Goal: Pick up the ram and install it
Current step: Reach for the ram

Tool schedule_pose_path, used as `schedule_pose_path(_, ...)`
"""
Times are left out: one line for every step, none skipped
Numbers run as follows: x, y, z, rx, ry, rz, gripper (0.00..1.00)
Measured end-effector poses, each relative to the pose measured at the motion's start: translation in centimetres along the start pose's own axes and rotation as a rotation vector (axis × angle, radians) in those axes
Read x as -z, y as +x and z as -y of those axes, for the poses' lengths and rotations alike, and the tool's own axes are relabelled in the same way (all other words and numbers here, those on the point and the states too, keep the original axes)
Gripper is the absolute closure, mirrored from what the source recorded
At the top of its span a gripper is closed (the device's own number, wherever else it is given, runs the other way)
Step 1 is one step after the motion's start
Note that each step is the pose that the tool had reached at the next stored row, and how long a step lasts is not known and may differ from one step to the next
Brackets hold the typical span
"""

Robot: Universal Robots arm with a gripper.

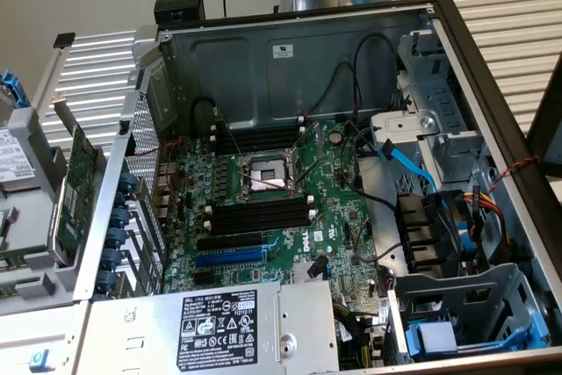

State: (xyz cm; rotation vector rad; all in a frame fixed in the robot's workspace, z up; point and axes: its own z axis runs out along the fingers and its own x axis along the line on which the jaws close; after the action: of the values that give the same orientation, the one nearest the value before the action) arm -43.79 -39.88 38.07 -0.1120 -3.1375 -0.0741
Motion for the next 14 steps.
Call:
schedule_pose_path(-0.01,0.3,0.02,0.000,0.0001,-0.0004,0.89)
schedule_pose_path(-0.02,0.5,0.04,0.000,0.0000,-0.0010,0.89)
schedule_pose_path(-0.04,0.8,0.06,0.000,0.0001,-0.0017,0.89)
schedule_pose_path(-0.07,1.0,0.08,0.000,0.0002,-0.0024,0.89)
schedule_pose_path(-0.12,1.2,0.10,0.000,0.0002,-0.0030,0.89)
schedule_pose_path(-0.16,1.4,0.12,0.000,0.0002,-0.0035,0.89)
schedule_pose_path(-0.22,1.7,0.15,0.000,0.0002,-0.0035,0.89)
schedule_pose_path(-0.27,2.0,0.18,0.000,0.0003,-0.0037,0.89)
schedule_pose_path(-0.34,2.3,0.21,0.000,0.0003,-0.0038,0.89)
schedule_pose_path(-0.40,2.5,0.24,0.000,0.0003,-0.0037,0.89)
schedule_pose_path(-0.44,2.7,0.27,0.000,0.0003,-0.0037,0.89)
schedule_pose_path(-0.48,2.9,0.33,0.000,0.0002,-0.0037,0.89)
schedule_pose_path(-0.52,3.0,0.37,0.000,0.0002,-0.0037,0.89)
schedule_pose_path(-0.58,3.2,0.39,0.000,0.0002,-0.0036,0.89)
